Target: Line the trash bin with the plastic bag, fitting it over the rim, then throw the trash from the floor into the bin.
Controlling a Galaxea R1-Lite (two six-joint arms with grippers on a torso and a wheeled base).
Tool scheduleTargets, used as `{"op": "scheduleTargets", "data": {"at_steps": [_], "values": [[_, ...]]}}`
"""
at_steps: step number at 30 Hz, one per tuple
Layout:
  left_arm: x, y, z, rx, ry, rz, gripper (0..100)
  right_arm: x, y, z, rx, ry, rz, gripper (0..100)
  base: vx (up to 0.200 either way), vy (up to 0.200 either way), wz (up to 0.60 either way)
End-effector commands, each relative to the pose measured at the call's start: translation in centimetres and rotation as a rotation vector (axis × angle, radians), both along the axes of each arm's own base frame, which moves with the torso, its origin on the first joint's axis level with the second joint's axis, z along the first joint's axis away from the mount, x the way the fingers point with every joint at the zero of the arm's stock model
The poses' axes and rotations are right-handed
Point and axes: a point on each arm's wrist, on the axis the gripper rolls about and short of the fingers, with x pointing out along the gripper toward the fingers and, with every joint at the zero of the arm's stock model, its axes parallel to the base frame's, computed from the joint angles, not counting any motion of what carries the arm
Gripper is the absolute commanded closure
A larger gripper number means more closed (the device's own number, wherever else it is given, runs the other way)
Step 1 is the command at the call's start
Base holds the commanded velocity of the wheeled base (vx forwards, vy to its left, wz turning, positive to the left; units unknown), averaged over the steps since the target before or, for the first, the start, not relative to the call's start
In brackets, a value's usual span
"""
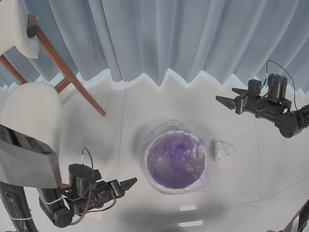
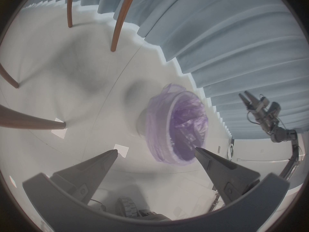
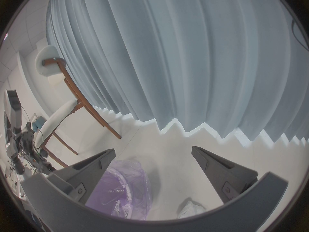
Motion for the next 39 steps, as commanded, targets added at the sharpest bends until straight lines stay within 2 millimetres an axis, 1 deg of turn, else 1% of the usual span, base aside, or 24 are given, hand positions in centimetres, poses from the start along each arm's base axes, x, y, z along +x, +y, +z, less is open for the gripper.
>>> {"op": "scheduleTargets", "data": {"at_steps": [1, 4, 6, 7, 8, 9, 13, 15, 18, 21, 26, 32, 34, 39], "values": [[1.6, -0.9, -7.0, 0.079, 0.112, -0.002, 0, -3.0, -0.9, 1.1, 0.028, -0.058, -0.057, 0, 0.000, 0.000, 0.00], [2.4, -1.0, -7.2, 0.076, 0.096, 0.004, 0, -3.3, -0.9, 0.9, 0.048, -0.038, -0.073, 0, 0.000, 0.000, 0.00], [3.3, -1.0, -7.2, 0.061, 0.069, 0.019, 0, -3.5, -0.9, 1.0, 0.059, -0.029, -0.087, 0, 0.000, 0.000, 0.00], [3.4, -1.1, -7.3, 0.060, 0.068, 0.019, 0, -3.6, -0.9, 0.9, 0.059, -0.028, -0.087, 0, 0.000, 0.000, 0.00], [4.1, -1.1, -7.4, 0.052, 0.053, 0.031, 0, -3.7, -0.9, 0.7, 0.062, -0.017, -0.093, 0, 0.000, 0.000, 0.00], [4.5, -1.0, -7.5, 0.050, 0.045, 0.037, 0, -3.8, -0.9, 0.7, 0.062, -0.016, -0.093, 0, 0.000, 0.000, 0.00], [5.5, -1.1, -8.1, 0.089, 0.012, 0.036, 0, -3.9, -0.9, 0.9, 0.067, -0.036, -0.092, 0, 0.000, 0.000, 0.00], [5.8, -1.2, -8.3, 0.104, 0.006, 0.040, 0, -3.9, -0.9, 0.9, 0.066, -0.037, -0.092, 0, 0.000, 0.000, 0.00], [7.2, -1.8, -8.5, 0.104, -0.036, 0.055, 0, -3.9, -1.0, 0.6, 0.065, -0.027, -0.094, 0, 0.000, 0.000, 0.00], [7.8, -2.2, -8.4, 0.102, -0.041, 0.056, 0, -4.0, -1.0, 0.6, 0.065, -0.026, -0.094, 0, 0.000, 0.000, 0.00], [7.8, -2.6, -7.7, 0.089, -0.055, 0.038, 0, -4.1, -1.0, 0.6, 0.071, -0.022, -0.095, 0, 0.000, 0.000, 0.00], [8.0, -2.5, -7.5, 0.083, -0.063, 0.043, 0, -4.0, -1.0, 0.5, 0.073, -0.016, -0.096, 0, 0.000, 0.000, 0.00], [8.2, -2.5, -7.8, 0.084, -0.064, 0.044, 0, -4.0, -1.0, 0.5, 0.073, -0.016, -0.096, 0, 0.000, 0.000, 0.00], [7.9, -3.0, -7.5, 0.079, -0.072, 0.028, 0, -4.0, -1.0, 0.4, 0.073, -0.014, -0.097, 0, 0.000, 0.000, 0.00]]}}
